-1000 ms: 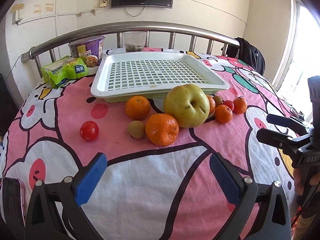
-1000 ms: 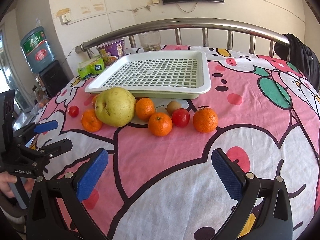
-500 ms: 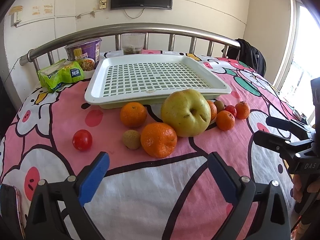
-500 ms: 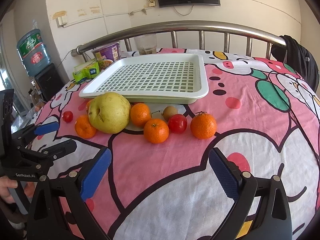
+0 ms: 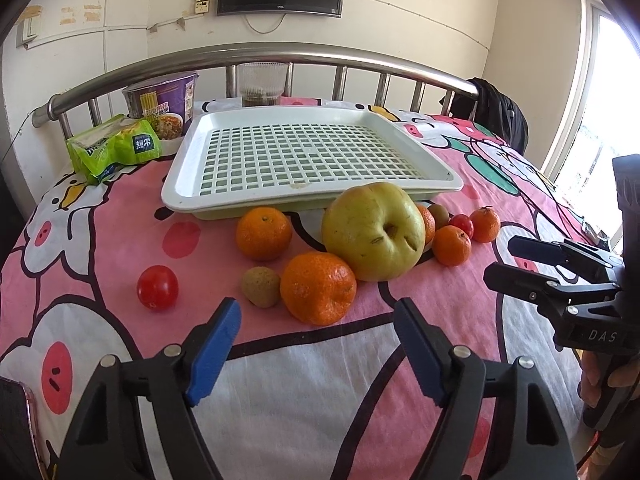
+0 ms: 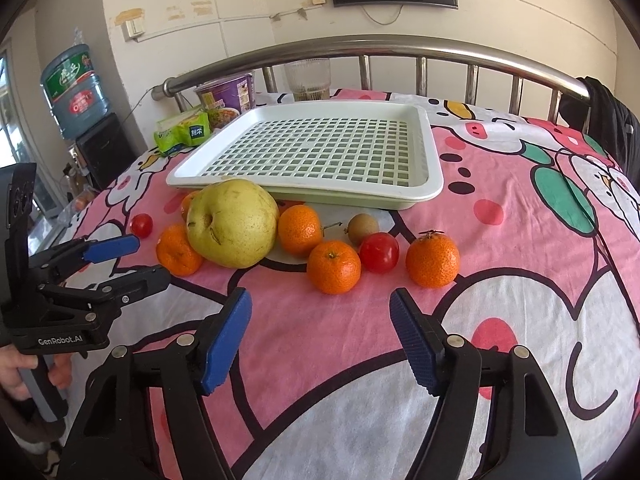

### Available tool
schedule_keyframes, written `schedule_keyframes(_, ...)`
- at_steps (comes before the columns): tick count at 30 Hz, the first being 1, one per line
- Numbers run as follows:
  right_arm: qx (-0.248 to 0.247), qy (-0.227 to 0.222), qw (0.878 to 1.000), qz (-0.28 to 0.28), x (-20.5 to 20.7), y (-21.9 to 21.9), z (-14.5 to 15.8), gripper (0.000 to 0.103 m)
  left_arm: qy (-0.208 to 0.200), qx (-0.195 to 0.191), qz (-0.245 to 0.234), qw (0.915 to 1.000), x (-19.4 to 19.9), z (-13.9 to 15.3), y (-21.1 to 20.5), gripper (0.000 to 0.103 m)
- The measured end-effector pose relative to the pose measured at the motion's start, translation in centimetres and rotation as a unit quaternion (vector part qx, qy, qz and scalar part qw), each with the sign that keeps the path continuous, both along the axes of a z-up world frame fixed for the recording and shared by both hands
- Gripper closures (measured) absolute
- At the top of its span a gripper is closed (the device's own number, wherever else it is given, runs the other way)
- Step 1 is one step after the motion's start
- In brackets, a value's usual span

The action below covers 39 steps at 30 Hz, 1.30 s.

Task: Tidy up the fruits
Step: 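Close left tool on a large mandarin while right tool closes on another mandarin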

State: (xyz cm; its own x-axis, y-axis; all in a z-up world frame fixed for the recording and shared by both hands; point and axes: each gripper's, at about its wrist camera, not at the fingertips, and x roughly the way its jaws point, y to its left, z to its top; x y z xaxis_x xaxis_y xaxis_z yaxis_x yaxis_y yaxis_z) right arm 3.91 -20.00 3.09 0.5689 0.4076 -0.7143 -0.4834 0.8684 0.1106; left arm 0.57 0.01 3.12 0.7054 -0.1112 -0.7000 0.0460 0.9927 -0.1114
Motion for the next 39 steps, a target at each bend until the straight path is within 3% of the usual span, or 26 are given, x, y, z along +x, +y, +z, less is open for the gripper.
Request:
schedule_keyframes(18, -0.013, 0.016, 1.000, -0.002, 1.8, 1.6, -1.0, 0.046, 0.011, -0.008, -0.005, 0.9999, 1.3, -0.5, 0.2, 0.042)
schedule_keyframes(39, -0.047, 0.014, 0.999, -0.014, 3.0, 2.4, -1.7, 0.057, 0.018, 0.006, 0.004, 0.9998, 2.2, -1.0, -0.5, 0.048)
